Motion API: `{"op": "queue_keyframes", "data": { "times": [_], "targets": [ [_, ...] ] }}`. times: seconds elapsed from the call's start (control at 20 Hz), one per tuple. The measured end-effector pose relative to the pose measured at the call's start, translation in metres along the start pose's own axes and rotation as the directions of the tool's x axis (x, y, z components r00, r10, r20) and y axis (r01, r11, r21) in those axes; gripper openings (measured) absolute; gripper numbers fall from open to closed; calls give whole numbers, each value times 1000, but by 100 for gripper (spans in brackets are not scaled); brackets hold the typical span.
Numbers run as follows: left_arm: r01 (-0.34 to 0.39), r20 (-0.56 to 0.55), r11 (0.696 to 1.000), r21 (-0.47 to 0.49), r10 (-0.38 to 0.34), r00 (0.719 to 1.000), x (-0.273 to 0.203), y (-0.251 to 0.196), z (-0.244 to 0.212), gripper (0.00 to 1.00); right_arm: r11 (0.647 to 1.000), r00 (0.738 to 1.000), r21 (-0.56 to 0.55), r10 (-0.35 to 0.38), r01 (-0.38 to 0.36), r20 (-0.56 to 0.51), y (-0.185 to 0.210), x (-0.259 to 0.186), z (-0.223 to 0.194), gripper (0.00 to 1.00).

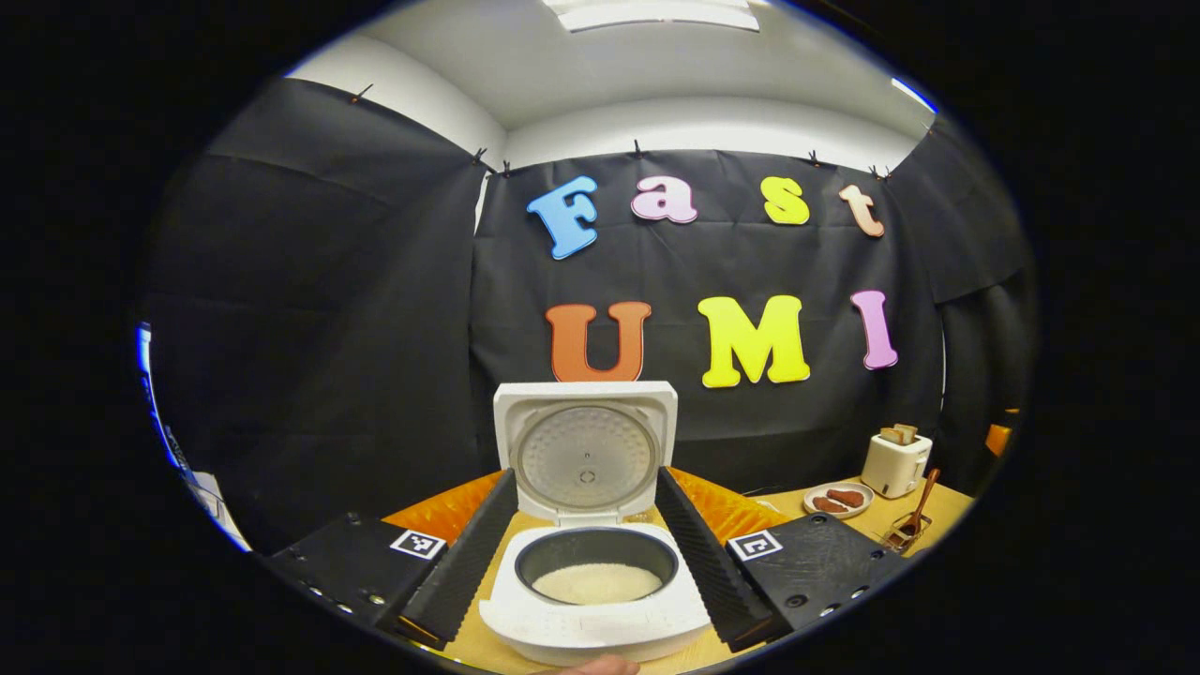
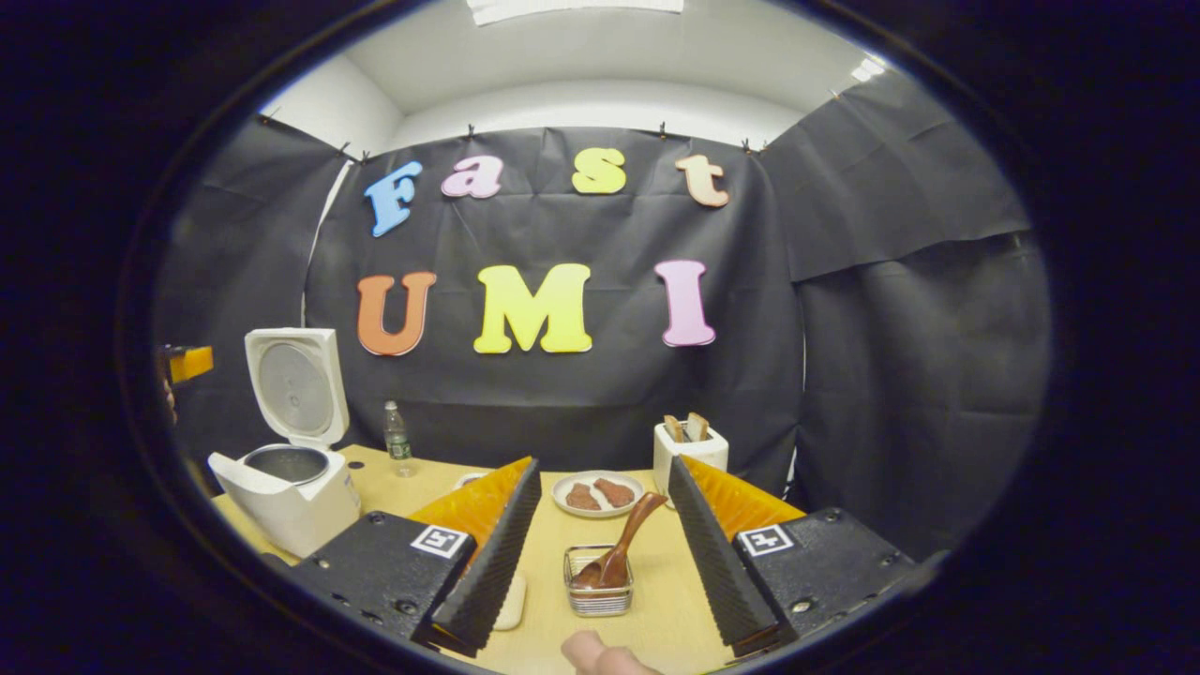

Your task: Close the left gripper, press the button to open the rice cooker; take a wooden spoon from the chopstick holder with the right hand, scoop a spoonful of rice and pour it into the rice cooker, then put the wooden spoon back into the chopstick holder.

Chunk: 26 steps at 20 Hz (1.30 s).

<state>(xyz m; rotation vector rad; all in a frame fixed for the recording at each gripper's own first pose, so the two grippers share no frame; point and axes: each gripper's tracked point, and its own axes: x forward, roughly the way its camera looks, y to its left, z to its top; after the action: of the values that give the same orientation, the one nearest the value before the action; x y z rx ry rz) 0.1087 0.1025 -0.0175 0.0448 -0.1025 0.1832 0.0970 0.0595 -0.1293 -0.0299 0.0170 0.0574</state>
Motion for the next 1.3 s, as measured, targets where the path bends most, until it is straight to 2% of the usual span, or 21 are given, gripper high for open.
{"op": "queue_keyframes", "data": {
  "times": [0.2, 0.45, 0.6, 0.65, 0.75, 0.9, 1.1, 1.25, 1.3],
  "targets": [
    [6, 66, 1000, -18, -4, 998, 49, 10, 46, 94, 1000, 1000, 16, 18, -18, 16, 6, -20, -10, 89],
    [33, 88, 999, -42, -29, 996, 129, 3, 71, 94, 1000, 1000, 2, 2, -2, 17, -5, -31, -11, 89],
    [60, 30, 995, -80, -58, 998, 187, -10, 61, 94, 998, 998, -6, -61, 61, 14, -21, -39, -10, 90],
    [44, 27, 993, -106, -41, 999, 203, -8, 60, 94, 998, 997, -4, -68, 68, 32, -20, -43, -7, 88],
    [68, 43, 989, -134, -62, 997, 227, -18, 66, 94, 998, 998, -25, -52, 53, 34, -13, -49, -9, 89],
    [42, 11, 995, -88, -41, 999, 255, -18, 49, 94, 1000, 1000, -19, -14, 15, 6, -6, -50, -18, 90],
    [-3, -92, 999, -36, 0, 996, 278, -18, 21, 94, 1000, 1000, -5, -24, 24, -3, -11, -49, -22, 89],
    [-32, -238, 999, 4, 32, 971, 284, -9, -28, 94, 1000, 1000, 6, -15, 15, -5, -10, -48, -26, 88],
    [-40, -227, 999, -5, 38, 973, 286, -2, -21, 94, 1000, 1000, 10, -11, 11, -10, -9, -48, -28, 90]
  ]
}}
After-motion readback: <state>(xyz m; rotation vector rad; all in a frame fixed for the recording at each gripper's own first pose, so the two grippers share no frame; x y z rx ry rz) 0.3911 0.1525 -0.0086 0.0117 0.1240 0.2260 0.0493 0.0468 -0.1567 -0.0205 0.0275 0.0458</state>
